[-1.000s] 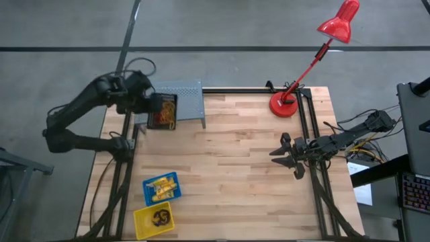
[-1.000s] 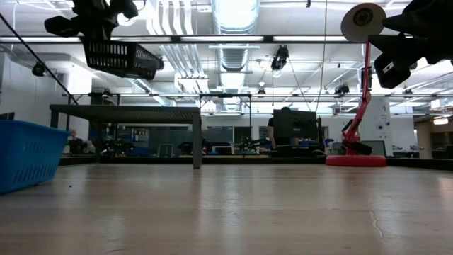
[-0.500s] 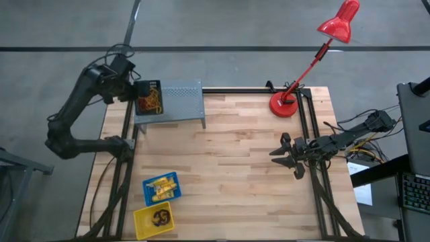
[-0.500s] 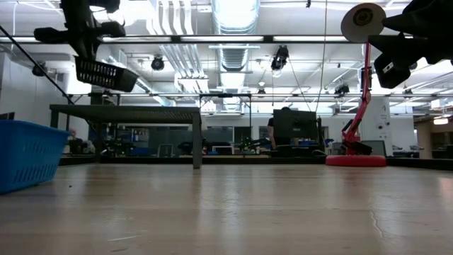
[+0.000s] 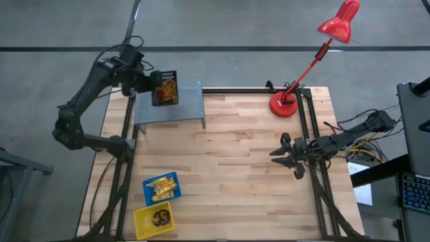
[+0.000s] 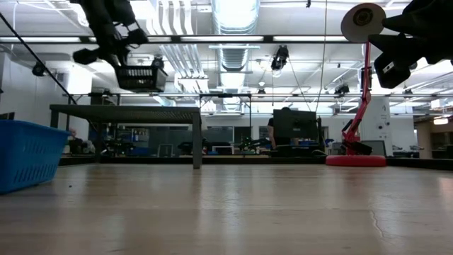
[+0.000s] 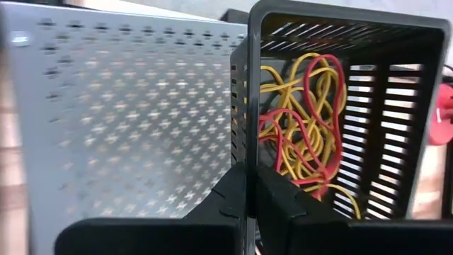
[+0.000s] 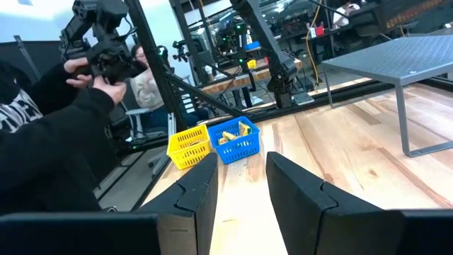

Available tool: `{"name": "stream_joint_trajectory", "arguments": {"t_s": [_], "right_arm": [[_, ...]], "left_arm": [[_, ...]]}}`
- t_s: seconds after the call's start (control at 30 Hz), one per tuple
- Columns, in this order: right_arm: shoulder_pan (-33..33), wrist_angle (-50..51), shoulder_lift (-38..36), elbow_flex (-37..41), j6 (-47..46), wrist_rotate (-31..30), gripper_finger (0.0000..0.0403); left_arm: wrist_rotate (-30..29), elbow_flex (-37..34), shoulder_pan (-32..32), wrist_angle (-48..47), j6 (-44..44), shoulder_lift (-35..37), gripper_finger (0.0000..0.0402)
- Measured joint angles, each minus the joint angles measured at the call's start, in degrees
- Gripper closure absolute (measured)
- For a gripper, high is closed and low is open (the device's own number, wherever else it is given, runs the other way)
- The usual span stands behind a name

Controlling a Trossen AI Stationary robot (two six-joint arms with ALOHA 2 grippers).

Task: Pick & Place Office Desk Supplies
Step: Put the black bin with rubber bands on the shelf

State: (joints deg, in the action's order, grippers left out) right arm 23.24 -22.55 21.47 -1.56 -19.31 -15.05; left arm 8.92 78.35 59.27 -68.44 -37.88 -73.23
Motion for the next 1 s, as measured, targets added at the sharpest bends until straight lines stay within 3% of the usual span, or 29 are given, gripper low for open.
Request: {"name": "stream_joint_trajectory", "arguments": {"t_s": [0.3,0.5,0.73,1.0], "right_arm": [[-0.01,-0.01,0.00,0.00,-0.02,0.00,0.0276],[-0.01,-0.01,0.00,0.00,-0.02,0.01,0.0273],[-0.02,-0.01,0.00,0.00,-0.02,0.01,0.0280],[0.00,-0.02,-0.02,0.00,-0.02,0.00,0.0282]], "left_arm": [[1.12,1.39,-7.86,4.99,-0.03,-8.54,0.0378],[-2.89,5.67,-13.04,5.48,-3.68,-11.97,0.0378],[-4.39,5.86,-15.04,4.11,-10.91,-14.03,0.0378],[-4.36,5.64,-15.90,3.93,-11.97,-14.69,0.0378]]}}
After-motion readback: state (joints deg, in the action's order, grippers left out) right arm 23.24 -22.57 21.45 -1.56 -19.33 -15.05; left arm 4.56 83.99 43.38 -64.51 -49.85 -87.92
